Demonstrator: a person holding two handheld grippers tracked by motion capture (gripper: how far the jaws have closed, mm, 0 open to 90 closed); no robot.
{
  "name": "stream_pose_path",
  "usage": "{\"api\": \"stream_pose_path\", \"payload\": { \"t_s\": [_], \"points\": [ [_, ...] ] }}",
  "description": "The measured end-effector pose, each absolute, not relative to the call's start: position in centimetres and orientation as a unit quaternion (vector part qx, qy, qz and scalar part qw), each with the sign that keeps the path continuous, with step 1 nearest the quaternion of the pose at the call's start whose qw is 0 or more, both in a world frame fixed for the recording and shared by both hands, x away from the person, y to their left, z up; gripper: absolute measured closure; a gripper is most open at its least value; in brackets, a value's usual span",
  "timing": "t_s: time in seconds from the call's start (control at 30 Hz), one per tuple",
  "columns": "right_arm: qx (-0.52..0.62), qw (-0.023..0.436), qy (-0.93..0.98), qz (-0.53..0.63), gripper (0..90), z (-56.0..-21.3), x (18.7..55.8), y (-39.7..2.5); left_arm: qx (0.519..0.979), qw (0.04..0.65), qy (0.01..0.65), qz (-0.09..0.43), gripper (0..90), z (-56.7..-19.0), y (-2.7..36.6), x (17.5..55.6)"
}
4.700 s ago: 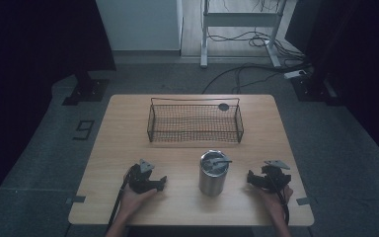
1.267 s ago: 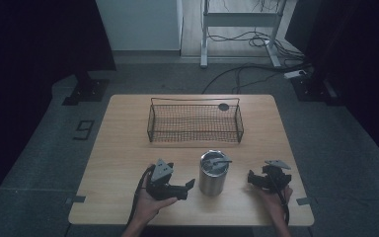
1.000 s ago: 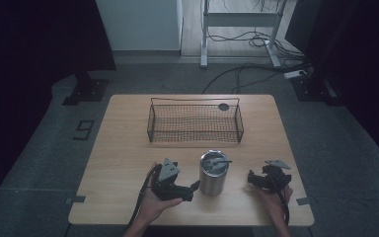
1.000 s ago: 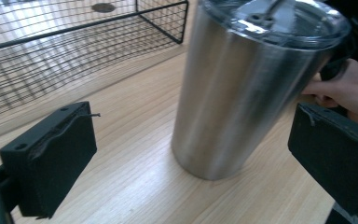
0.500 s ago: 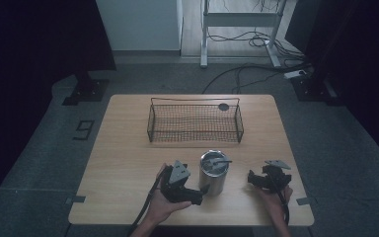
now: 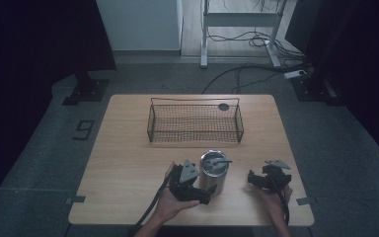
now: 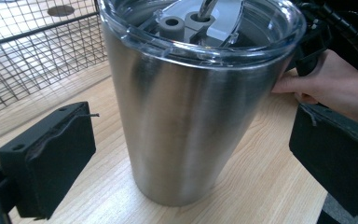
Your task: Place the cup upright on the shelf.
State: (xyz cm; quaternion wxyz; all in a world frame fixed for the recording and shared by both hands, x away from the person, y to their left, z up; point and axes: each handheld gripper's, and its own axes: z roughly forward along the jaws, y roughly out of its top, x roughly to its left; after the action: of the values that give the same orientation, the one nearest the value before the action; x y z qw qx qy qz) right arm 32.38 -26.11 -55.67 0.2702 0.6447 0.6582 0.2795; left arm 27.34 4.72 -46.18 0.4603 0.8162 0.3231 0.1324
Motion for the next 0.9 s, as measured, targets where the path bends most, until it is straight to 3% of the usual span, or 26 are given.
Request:
{"api": "stream_pose_path", "payload": {
  "t_s": [0.9],
  "points": [
    [0.645,0.27,0.658,0.279,0.0,-55.7,32.4,-26.1,0.813,0.463,0.326,0.14,1.1,-47.1,1.8,29.8]
  ]
}}
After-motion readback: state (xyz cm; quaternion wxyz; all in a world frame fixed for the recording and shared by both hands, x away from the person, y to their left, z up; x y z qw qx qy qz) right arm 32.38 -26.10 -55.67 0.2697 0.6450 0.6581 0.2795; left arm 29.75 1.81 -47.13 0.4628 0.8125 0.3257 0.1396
